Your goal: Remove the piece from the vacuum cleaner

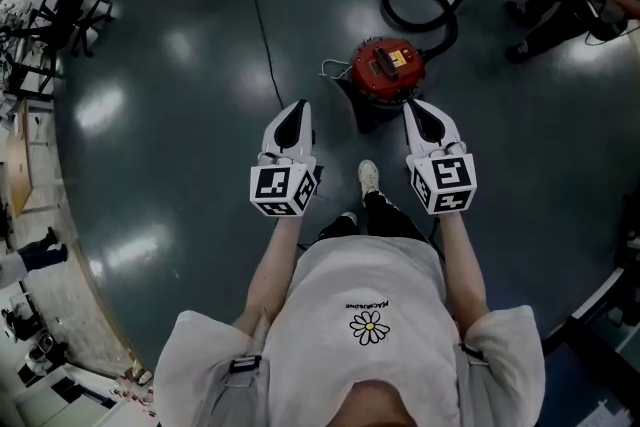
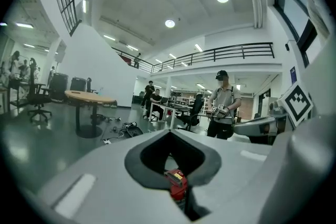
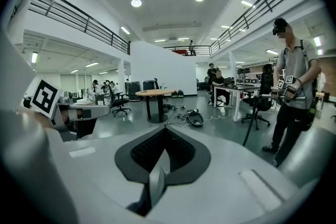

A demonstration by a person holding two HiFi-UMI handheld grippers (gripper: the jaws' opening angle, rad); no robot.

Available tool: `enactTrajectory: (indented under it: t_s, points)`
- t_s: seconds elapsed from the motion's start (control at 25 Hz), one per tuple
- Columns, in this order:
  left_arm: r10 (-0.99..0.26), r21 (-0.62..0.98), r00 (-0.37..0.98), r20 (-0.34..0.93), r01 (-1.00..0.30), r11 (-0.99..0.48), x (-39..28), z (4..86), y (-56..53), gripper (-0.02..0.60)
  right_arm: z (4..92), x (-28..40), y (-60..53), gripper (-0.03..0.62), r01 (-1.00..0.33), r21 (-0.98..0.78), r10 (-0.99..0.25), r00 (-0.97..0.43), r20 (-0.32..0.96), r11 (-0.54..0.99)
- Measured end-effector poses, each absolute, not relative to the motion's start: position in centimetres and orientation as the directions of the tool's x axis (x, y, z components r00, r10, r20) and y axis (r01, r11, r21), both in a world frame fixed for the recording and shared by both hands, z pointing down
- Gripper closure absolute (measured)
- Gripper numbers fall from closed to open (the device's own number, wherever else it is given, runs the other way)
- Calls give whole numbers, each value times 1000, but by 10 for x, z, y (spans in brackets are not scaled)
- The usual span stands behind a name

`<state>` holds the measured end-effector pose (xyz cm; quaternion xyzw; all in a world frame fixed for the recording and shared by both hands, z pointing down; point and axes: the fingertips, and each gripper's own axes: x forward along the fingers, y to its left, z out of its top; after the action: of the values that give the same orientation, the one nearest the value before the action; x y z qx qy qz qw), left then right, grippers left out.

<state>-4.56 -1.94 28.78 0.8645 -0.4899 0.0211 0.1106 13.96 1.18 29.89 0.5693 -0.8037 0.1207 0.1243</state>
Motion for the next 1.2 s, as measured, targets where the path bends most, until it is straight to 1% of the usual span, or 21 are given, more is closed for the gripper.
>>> enactTrajectory:
  t_s: [0.16,0.28,0.44,0.68,0.76,0.88,1.0,1.04,1.12,1.2]
  points:
    - [-856,176,493,157,-866,-467,-42,282,-53,581,290,137,-26,572,-930,-65,-865,-362,347,362]
    - [-858,188,491,153,-867,-462,-41,287,-81,581,297,129,-53,572,-920,-43,-847,-376,375,389]
    - [-862,231,472,186,-874,-428,-40,335,-104,581,330,125,-79,572,-902,13,-810,-382,446,432]
    - [-830,280,481,282,-869,-408,-39,442,-150,581,456,120,-146,572,-894,-1,-733,-367,572,447]
    - [-794,318,520,315,-846,-428,-33,485,-160,581,508,119,-164,572,-886,-12,-693,-371,618,464]
    - [-717,423,606,346,-782,-457,-19,554,-167,581,584,118,-178,572,-858,14,-614,-356,705,514]
    - [-678,419,618,398,-780,-464,-14,607,-169,581,641,112,-186,571,-822,47,-544,-332,771,568]
    - [-667,413,612,426,-787,-459,-12,623,-169,572,656,111,-188,571,-815,46,-523,-327,787,578]
    - [-642,415,596,483,-801,-431,-6,657,-168,525,686,112,-192,571,-803,39,-481,-316,818,594]
    - [-616,424,579,534,-814,-398,-1,687,-164,494,714,114,-192,571,-787,40,-434,-295,851,615]
